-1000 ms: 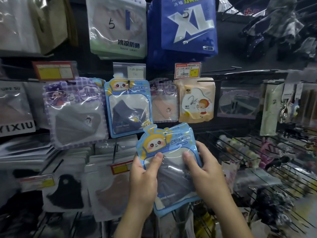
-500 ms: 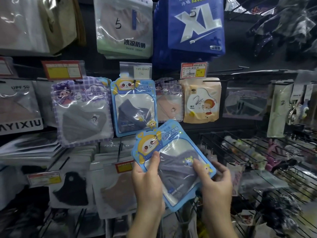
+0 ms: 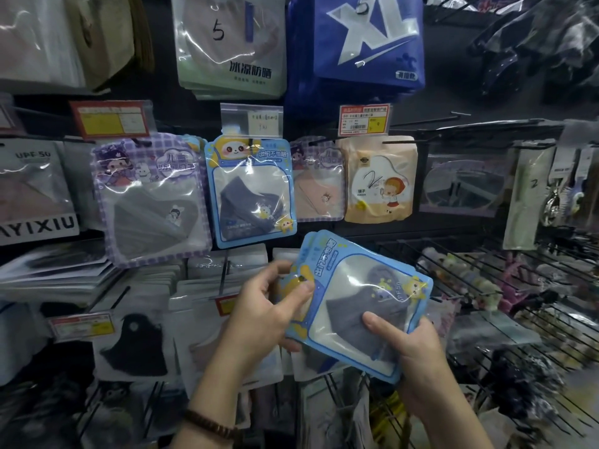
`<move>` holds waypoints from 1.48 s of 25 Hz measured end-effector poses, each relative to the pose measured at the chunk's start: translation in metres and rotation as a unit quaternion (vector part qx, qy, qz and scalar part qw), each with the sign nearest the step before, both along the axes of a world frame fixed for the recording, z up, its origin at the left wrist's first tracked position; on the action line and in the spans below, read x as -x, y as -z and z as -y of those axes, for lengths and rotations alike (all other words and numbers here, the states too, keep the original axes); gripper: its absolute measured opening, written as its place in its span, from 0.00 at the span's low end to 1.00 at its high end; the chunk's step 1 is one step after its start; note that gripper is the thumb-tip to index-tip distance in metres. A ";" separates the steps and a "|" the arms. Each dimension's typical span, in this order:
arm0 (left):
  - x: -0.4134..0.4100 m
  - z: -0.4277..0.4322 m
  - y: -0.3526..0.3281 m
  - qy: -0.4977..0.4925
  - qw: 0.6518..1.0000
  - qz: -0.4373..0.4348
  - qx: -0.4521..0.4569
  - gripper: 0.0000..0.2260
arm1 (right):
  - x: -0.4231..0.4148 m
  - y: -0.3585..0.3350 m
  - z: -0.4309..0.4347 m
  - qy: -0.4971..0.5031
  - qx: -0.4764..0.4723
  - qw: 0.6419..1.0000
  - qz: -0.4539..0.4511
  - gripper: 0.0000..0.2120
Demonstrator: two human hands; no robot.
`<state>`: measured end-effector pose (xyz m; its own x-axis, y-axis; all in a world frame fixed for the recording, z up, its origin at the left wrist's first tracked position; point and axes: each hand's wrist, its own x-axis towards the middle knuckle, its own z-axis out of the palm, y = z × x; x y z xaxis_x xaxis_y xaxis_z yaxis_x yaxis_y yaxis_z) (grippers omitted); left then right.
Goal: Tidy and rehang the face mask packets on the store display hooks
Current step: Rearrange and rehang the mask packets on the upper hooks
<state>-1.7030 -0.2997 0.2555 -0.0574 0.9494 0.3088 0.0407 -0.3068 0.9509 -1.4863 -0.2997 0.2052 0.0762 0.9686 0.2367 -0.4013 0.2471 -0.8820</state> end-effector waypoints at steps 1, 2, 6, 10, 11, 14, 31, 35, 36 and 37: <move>-0.001 0.002 -0.001 -0.002 1.000 -0.027 -0.004 0.09 | 0.000 0.000 0.000 -0.002 -0.005 1.000 0.009 0.22; -0.001 0.003 0.000 -0.006 0.999 -0.039 -0.010 0.09 | 0.001 0.001 0.000 0.004 -0.007 1.000 0.017 0.22; -0.007 0.006 0.004 0.007 0.998 -0.052 -0.014 0.05 | 0.009 0.004 0.001 0.091 -0.018 0.994 0.057 0.20; -0.014 0.007 0.004 0.003 0.999 -0.053 0.004 0.08 | 0.015 0.003 0.002 0.152 -0.052 0.985 0.070 0.22; -0.013 0.007 0.003 0.003 0.999 -0.049 0.015 0.09 | 0.014 0.001 0.003 0.158 -0.058 0.983 0.076 0.22; -0.006 0.006 -0.004 -0.012 0.997 -0.065 0.046 0.09 | 0.010 0.001 0.003 0.160 -0.078 0.979 0.095 0.20; 0.005 0.014 -0.020 -0.098 0.948 -0.303 -0.028 0.07 | -0.014 0.011 0.005 0.020 -0.093 0.993 0.073 0.24; -0.001 0.016 -0.017 -0.040 0.962 -0.272 -0.010 0.10 | -0.018 0.011 0.001 0.041 -0.110 0.990 0.078 0.22; 0.000 0.015 -0.015 -0.032 0.960 -0.278 -0.008 0.10 | -0.018 0.011 0.002 0.042 -0.119 0.989 0.081 0.25; 0.002 0.013 -0.014 -0.022 0.957 -0.289 -0.006 0.11 | -0.019 0.011 0.002 0.044 -0.124 0.988 0.082 0.28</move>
<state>-1.7050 -0.3132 0.2697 0.0865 0.9465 0.3110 0.5725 -0.3027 0.7620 -1.4672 -0.3021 0.1943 0.0983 0.8704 0.4824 -0.2262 0.4916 -0.8409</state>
